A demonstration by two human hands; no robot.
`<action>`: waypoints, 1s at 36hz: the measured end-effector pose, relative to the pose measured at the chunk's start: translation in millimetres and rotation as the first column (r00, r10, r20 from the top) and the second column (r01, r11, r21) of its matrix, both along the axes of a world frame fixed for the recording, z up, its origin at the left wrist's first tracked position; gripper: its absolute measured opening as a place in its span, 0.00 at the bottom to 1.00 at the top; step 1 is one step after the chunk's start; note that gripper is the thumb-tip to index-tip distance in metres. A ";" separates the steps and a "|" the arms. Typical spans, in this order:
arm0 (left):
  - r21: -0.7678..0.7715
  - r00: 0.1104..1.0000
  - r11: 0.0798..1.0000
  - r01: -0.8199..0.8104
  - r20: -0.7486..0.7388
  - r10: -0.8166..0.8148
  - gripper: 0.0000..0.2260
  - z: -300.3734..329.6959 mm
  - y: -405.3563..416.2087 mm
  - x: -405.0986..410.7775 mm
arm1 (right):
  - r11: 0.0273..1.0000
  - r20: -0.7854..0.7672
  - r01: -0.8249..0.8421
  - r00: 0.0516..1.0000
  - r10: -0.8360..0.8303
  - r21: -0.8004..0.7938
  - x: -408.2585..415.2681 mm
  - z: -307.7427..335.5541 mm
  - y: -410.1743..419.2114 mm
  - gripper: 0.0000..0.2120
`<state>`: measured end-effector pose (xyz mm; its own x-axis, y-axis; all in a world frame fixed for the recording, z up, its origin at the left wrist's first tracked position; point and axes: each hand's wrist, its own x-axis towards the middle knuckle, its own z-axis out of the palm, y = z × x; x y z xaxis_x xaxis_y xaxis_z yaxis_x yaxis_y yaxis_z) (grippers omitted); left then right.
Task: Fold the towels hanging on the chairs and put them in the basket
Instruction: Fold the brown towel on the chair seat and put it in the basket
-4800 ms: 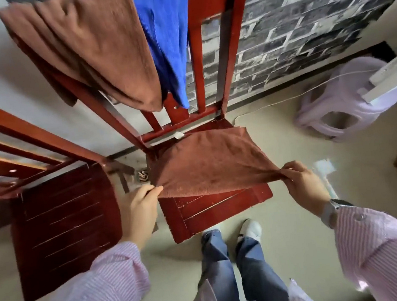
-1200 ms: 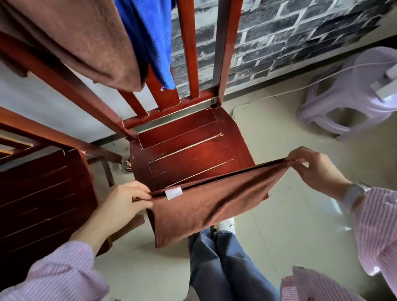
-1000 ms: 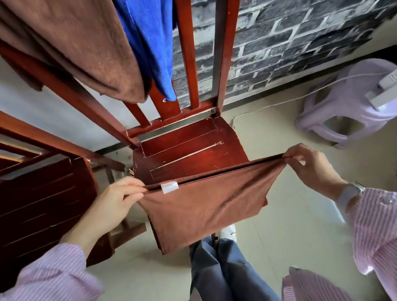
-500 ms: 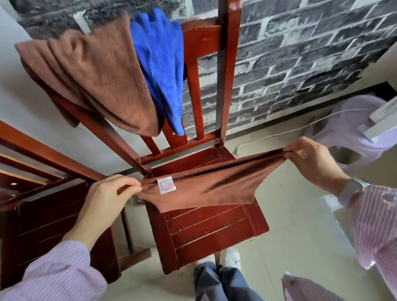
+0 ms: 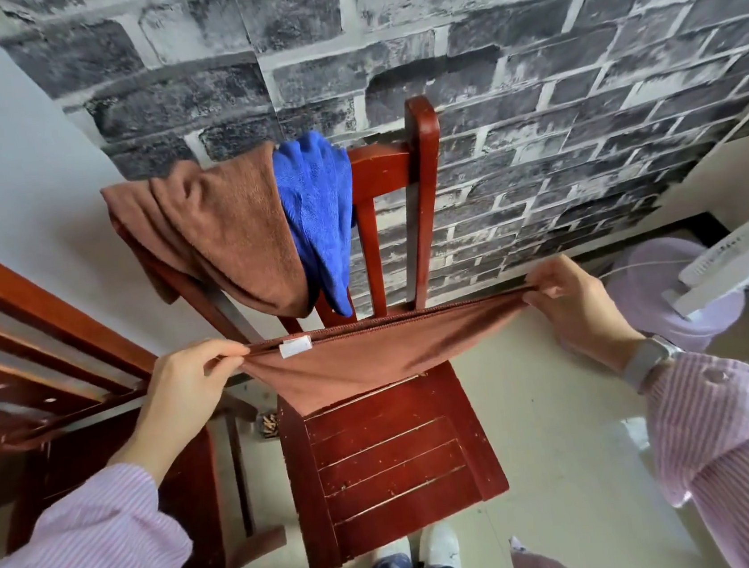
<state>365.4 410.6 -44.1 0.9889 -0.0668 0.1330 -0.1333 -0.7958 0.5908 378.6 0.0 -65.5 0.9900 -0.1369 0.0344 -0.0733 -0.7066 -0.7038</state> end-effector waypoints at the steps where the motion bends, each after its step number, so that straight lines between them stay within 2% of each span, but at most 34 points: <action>1: -0.008 1.000 1.000 -0.002 0.009 0.002 0.06 1.6 0.0 0.9 | 1.000 0.009 -0.007 1.000 0.007 -0.010 0.9 2.0 -0.6 0.09; 4: -0.030 0.998 0.998 -0.046 -0.037 0.045 0.05 4.5 0.6 2.7 | 0.994 0.049 -0.084 0.995 0.088 -0.068 3.1 4.6 -4.2 0.11; 7: -0.074 0.992 0.993 -0.087 -0.102 0.080 0.14 6.7 -1.5 4.3 | 0.989 0.045 -0.112 0.992 0.117 -0.099 4.5 5.4 -7.7 0.09; 8: -0.052 0.992 0.995 -0.080 -0.104 0.074 0.12 6.4 -3.0 4.7 | 0.988 0.039 -0.111 0.993 0.115 -0.106 4.9 6.0 -7.3 0.09; 12: 0.152 1.000 0.988 -0.011 -0.016 0.014 0.08 1.1 -5.6 9.2 | 0.988 -0.006 -0.094 0.996 0.094 -0.122 11.3 5.1 -1.5 0.08; 15: 0.200 0.999 0.979 -0.038 0.016 0.035 0.07 -5.0 -7.4 16.2 | 0.987 -0.023 -0.078 0.997 0.076 -0.139 20.3 0.6 3.7 0.07; 21: 0.215 0.976 0.958 -0.188 0.148 0.158 0.06 -6.8 -6.6 18.0 | 0.991 0.090 -0.039 0.995 0.051 -0.128 28.1 0.9 15.2 0.07; 24: 0.157 0.951 0.958 -0.241 0.237 0.201 0.06 -8.0 -4.2 4.9 | 0.991 0.168 -0.057 0.983 0.077 -0.121 22.5 1.2 17.5 0.07; 27: 0.116 0.940 0.958 -0.263 0.256 0.227 0.06 -18.9 -4.3 -17.3 | 0.987 0.211 -0.088 0.971 0.114 -0.132 7.7 -4.2 20.5 0.07; 32: 0.179 0.967 0.964 -0.195 0.199 0.159 0.06 -60.9 1.8 -68.0 | 0.977 0.176 -0.146 0.969 0.173 -0.158 -34.2 -32.9 23.0 0.05; 36: 0.234 0.997 0.970 -0.073 0.044 0.064 0.10 -107.5 8.0 -114.8 | 0.954 -0.015 -0.221 0.975 0.222 -0.204 -80.8 -89.3 17.2 0.07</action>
<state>250.6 418.6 -151.6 0.9871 -0.0327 0.1568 -0.0911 -0.9198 0.3818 297.8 17.3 -154.8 0.9942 0.0965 0.0470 0.1065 -0.8326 -0.5436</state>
